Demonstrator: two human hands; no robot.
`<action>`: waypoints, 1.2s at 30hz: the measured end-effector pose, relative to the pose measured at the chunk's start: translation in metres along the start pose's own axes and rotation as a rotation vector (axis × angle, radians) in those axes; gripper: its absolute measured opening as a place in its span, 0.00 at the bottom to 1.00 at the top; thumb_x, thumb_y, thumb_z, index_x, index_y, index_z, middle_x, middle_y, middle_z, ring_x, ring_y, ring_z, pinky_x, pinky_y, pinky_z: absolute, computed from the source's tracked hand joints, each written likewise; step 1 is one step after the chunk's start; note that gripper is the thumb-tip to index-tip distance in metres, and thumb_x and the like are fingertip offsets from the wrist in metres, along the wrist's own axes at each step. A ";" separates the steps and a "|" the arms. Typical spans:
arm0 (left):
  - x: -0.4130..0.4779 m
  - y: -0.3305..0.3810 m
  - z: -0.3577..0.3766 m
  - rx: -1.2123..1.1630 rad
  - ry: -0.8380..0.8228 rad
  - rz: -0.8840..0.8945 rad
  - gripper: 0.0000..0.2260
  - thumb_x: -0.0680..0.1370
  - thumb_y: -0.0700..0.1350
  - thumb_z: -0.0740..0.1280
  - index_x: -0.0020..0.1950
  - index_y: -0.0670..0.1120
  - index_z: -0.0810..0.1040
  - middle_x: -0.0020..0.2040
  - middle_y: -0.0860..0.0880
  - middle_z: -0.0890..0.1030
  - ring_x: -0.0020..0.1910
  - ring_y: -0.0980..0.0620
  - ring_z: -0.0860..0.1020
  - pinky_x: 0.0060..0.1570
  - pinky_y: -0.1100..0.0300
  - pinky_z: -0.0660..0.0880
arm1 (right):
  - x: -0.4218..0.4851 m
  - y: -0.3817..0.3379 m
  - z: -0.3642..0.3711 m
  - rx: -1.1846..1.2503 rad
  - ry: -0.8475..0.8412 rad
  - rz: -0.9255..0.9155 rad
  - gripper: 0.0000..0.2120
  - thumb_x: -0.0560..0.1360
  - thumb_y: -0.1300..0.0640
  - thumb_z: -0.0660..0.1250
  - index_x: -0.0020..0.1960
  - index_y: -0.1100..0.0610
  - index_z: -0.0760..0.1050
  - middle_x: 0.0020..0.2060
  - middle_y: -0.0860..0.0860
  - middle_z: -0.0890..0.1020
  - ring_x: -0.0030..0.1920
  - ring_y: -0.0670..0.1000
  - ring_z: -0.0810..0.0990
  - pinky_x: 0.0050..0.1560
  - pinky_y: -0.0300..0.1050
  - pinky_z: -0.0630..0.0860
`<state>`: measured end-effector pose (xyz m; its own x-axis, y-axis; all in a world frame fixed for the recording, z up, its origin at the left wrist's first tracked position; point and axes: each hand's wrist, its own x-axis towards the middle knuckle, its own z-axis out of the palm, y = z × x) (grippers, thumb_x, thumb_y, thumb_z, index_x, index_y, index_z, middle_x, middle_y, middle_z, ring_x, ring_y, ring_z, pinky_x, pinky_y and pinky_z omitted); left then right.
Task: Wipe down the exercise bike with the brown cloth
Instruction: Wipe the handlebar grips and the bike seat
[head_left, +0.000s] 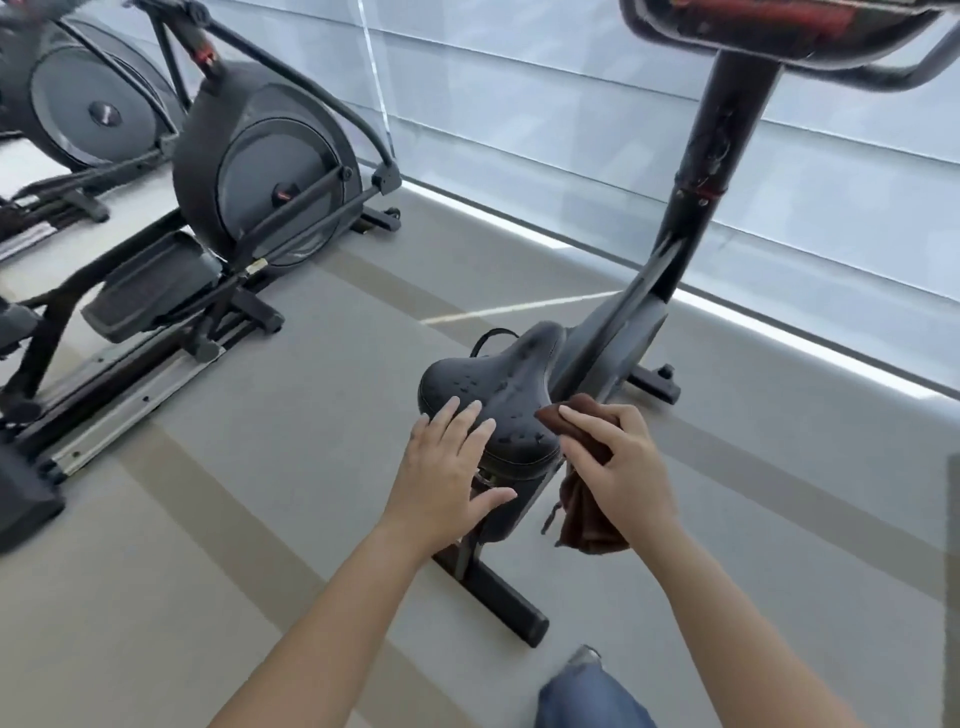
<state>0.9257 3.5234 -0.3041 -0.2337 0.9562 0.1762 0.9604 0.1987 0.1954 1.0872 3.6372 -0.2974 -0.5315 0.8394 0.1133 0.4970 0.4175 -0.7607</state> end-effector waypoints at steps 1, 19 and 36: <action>0.009 -0.007 0.002 0.012 -0.046 0.026 0.34 0.66 0.59 0.73 0.65 0.41 0.72 0.67 0.40 0.71 0.68 0.39 0.65 0.64 0.38 0.62 | 0.006 0.004 0.005 0.048 0.023 0.027 0.14 0.74 0.54 0.68 0.59 0.47 0.76 0.53 0.47 0.73 0.53 0.46 0.73 0.54 0.39 0.72; 0.105 -0.066 0.039 0.188 -0.474 0.148 0.62 0.50 0.75 0.65 0.75 0.52 0.42 0.76 0.46 0.48 0.73 0.47 0.47 0.67 0.37 0.46 | 0.062 0.076 0.062 0.513 -0.093 0.179 0.16 0.74 0.57 0.67 0.52 0.35 0.78 0.49 0.45 0.74 0.55 0.42 0.74 0.56 0.31 0.69; 0.114 -0.065 0.041 0.126 -0.531 0.122 0.64 0.47 0.77 0.61 0.74 0.43 0.51 0.74 0.44 0.56 0.72 0.45 0.54 0.68 0.44 0.55 | 0.076 0.066 0.070 0.387 0.010 0.190 0.13 0.72 0.57 0.69 0.56 0.45 0.79 0.49 0.42 0.74 0.53 0.33 0.71 0.53 0.20 0.61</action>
<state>0.8432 3.6278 -0.3360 -0.0420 0.9442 -0.3266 0.9940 0.0725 0.0819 1.0319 3.7045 -0.3840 -0.4474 0.8931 -0.0469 0.2905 0.0956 -0.9521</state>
